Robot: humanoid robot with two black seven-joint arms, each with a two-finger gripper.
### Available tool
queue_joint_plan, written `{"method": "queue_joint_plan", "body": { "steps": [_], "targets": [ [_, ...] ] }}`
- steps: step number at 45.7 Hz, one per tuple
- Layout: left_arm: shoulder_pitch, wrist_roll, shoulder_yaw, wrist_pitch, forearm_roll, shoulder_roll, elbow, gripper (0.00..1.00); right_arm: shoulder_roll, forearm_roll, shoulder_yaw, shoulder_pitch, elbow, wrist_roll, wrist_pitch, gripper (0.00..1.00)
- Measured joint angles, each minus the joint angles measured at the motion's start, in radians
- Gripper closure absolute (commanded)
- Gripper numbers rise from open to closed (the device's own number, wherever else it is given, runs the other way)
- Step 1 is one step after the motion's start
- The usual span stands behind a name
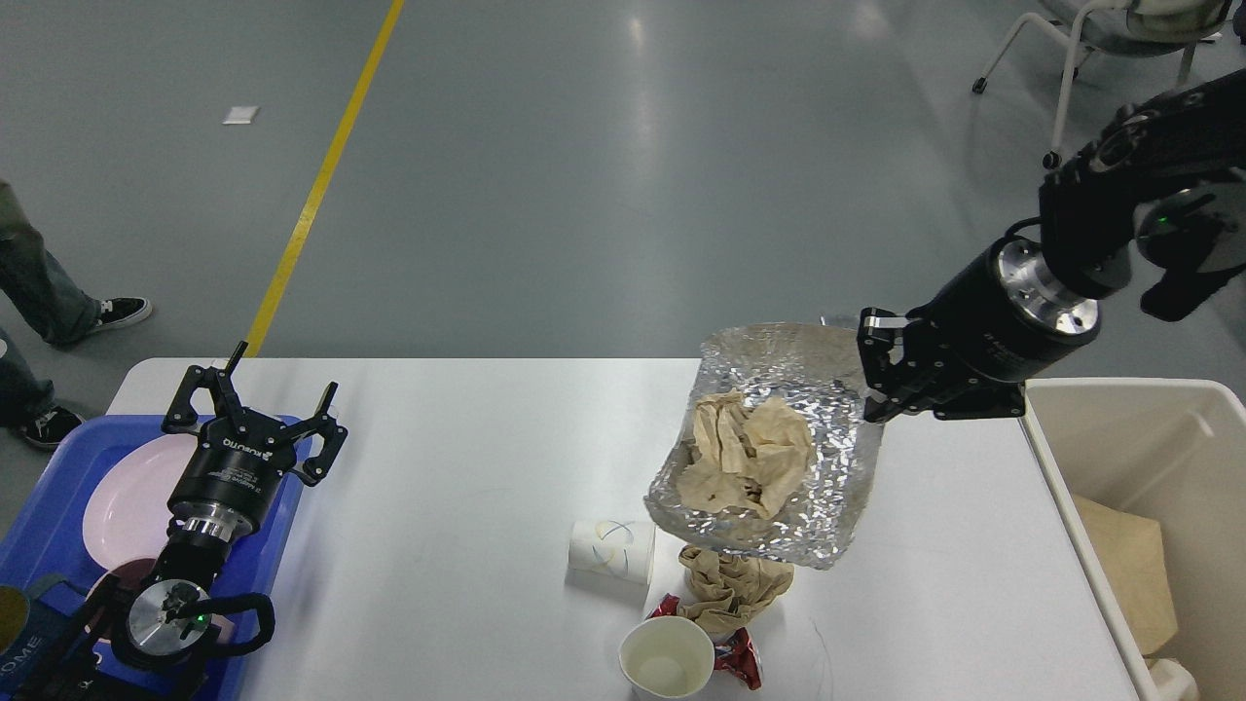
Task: Tidy desktop
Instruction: 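Lift the foil tray with the right gripper over the white bin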
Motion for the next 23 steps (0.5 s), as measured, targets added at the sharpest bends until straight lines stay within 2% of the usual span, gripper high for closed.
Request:
{"method": "queue_joint_plan", "body": {
  "steps": [5, 6, 9, 16, 23],
  "targets": [
    [0.000, 0.000, 0.000, 0.000, 0.000, 0.000, 0.000, 0.04, -0.010, -0.036, -0.129, -0.016, -0.037, 0.099, -0.004, 1.00],
    [0.000, 0.000, 0.000, 0.000, 0.000, 0.000, 0.000, 0.04, -0.020, -0.060, -0.182, -0.023, -0.052, 0.143, -0.005, 1.00],
    [0.000, 0.000, 0.001, 0.000, 0.000, 0.000, 0.000, 0.04, -0.036, -0.087, -0.243, -0.037, -0.073, 0.181, -0.012, 1.00],
    [0.000, 0.000, 0.001, 0.000, 0.000, 0.000, 0.000, 0.04, -0.156, -0.118, -0.331, -0.122, -0.183, 0.200, -0.036, 1.00],
    [0.000, 0.000, 0.002, 0.000, 0.000, 0.000, 0.000, 0.04, -0.328, -0.139, -0.317, -0.294, -0.384, 0.200, -0.038, 1.00]
  ]
}}
